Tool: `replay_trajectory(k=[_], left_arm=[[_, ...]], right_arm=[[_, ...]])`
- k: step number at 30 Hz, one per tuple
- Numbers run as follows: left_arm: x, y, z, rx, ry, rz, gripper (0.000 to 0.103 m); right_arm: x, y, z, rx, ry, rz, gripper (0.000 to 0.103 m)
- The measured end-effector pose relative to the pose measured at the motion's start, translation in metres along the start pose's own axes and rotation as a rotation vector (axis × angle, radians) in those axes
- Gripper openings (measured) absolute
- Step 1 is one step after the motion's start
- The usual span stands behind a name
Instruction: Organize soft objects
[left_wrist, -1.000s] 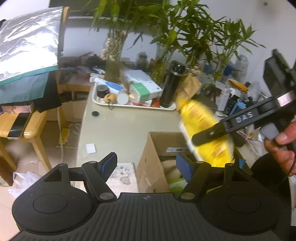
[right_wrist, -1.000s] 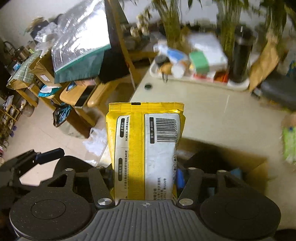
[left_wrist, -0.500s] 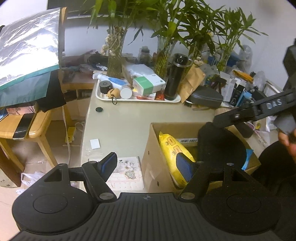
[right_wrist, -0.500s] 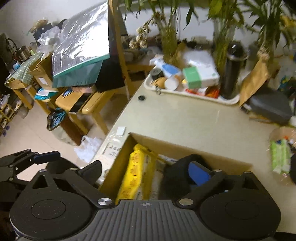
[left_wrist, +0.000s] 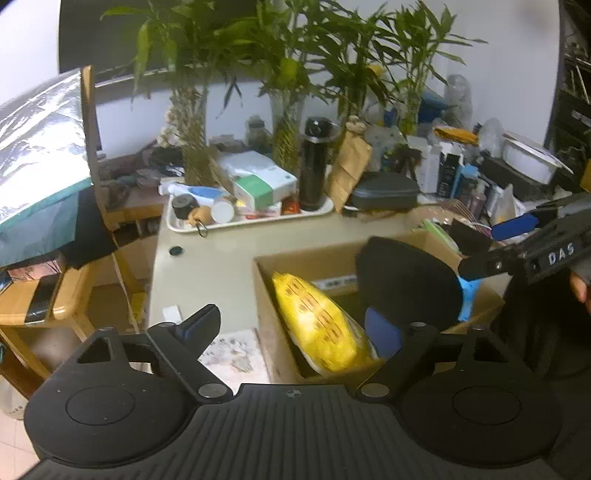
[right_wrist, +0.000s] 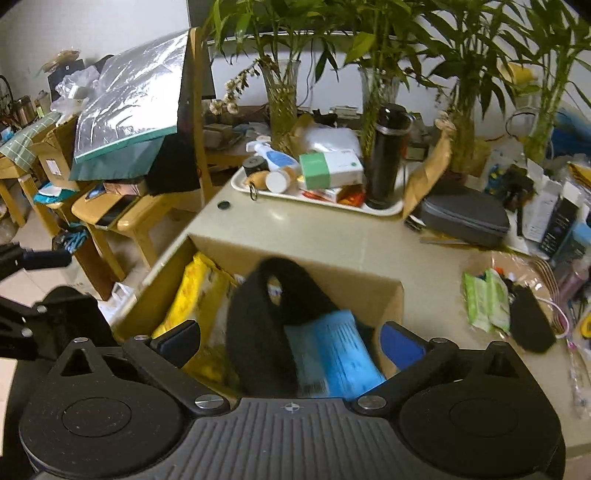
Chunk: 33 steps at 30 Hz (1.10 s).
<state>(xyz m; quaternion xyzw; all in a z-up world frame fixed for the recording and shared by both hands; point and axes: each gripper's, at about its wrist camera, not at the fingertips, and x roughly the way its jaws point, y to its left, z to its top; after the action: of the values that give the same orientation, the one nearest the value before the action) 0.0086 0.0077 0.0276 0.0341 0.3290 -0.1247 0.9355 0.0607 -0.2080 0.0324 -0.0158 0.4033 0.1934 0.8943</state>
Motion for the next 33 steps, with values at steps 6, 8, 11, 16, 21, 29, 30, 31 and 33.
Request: replay_trajectory(k=[6, 8, 11, 16, 21, 29, 30, 31, 33], left_arm=[[0.006, -0.009, -0.01, -0.03, 0.036, -0.016, 0.093], [0.008, -0.01, -0.014, -0.04, 0.05, -0.023, 0.099], [0.011, -0.011, -0.019, -0.05, 0.069, -0.031, 0.103], [0.015, -0.013, -0.026, -0.054, 0.071, -0.018, 0.103], [0.017, -0.016, -0.029, -0.038, 0.074, 0.028, 0.103], [0.022, -0.013, -0.03, -0.025, 0.115, 0.052, 0.103], [0.023, -0.013, -0.03, -0.026, 0.117, 0.055, 0.103], [0.023, -0.013, -0.03, -0.025, 0.117, 0.058, 0.103], [0.023, -0.013, -0.03, -0.021, 0.117, 0.063, 0.103]], right_arm=[[-0.002, -0.003, -0.031, 0.005, 0.019, -0.03, 0.103], [-0.003, -0.001, -0.039, -0.008, 0.024, -0.045, 0.103], [-0.003, 0.003, -0.049, -0.029, 0.033, -0.069, 0.103], [-0.001, 0.006, -0.063, -0.046, 0.053, -0.096, 0.103], [0.001, 0.008, -0.072, -0.045, 0.067, -0.101, 0.103], [0.002, 0.007, -0.077, -0.039, 0.073, -0.111, 0.103], [0.002, 0.007, -0.076, -0.039, 0.072, -0.112, 0.103], [0.002, 0.007, -0.076, -0.039, 0.071, -0.114, 0.103], [0.003, 0.007, -0.076, -0.038, 0.071, -0.116, 0.103]])
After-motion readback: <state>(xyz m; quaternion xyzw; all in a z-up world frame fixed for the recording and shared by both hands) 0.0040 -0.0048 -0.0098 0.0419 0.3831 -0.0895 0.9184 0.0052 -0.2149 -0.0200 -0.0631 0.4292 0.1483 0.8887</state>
